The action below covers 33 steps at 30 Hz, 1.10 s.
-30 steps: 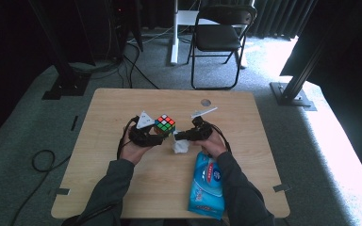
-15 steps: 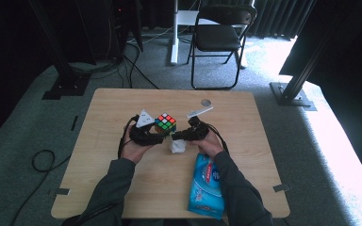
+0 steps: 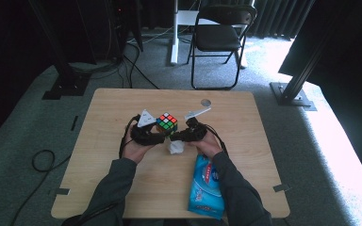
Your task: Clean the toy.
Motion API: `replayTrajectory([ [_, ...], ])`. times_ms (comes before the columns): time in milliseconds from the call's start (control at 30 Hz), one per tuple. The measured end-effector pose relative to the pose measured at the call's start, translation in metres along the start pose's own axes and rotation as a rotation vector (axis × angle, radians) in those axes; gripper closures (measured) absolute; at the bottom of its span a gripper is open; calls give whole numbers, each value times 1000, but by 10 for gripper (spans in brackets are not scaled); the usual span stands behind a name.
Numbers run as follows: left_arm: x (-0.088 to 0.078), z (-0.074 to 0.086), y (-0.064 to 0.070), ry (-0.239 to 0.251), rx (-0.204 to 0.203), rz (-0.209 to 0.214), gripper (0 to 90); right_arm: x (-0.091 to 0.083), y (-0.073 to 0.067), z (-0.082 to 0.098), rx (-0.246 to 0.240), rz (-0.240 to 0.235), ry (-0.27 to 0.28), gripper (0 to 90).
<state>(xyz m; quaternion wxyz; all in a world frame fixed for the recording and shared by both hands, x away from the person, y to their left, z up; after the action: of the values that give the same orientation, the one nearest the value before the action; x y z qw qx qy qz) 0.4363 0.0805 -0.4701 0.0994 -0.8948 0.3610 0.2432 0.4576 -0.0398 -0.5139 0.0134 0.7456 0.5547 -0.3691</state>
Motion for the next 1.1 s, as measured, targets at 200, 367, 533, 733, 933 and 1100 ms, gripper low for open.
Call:
replayTrajectory([
  [200, -2, -2, 0, 6, 0, 0, 345, -5, 5, -2, 13, 37, 38, 843],
  [367, -2, -1, 0, 8, -2, 1, 345, -5, 4, -2, 2, 38, 36, 843],
  [533, -1, -1, 0, 10, -4, 0, 345, -3, -1, -1, -21, 19, 25, 843],
  [733, -1, -1, -1, 9, -8, -2, 345, -1, -7, -1, -51, -18, 17, 843],
  [933, -3, -2, 0, 12, -6, 2, 345, -2, -7, -1, -56, -6, 24, 843],
  [1100, -4, -4, 1, 17, -3, 3, 345, -6, 1, -3, -31, 46, 47, 847],
])
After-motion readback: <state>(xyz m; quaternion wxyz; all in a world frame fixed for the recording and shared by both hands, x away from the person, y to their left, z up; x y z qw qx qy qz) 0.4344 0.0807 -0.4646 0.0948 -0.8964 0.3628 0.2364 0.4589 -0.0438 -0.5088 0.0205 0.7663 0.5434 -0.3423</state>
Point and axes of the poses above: each handheld gripper's, and its own axes: x roughly forward along the jaws, z roughly out of its underside, y roughly to its right, the point moved 7 cm from there along x, roughly forward along the jaws, and after that the axes turned 2 degrees about -y, right-handed, at the moved point
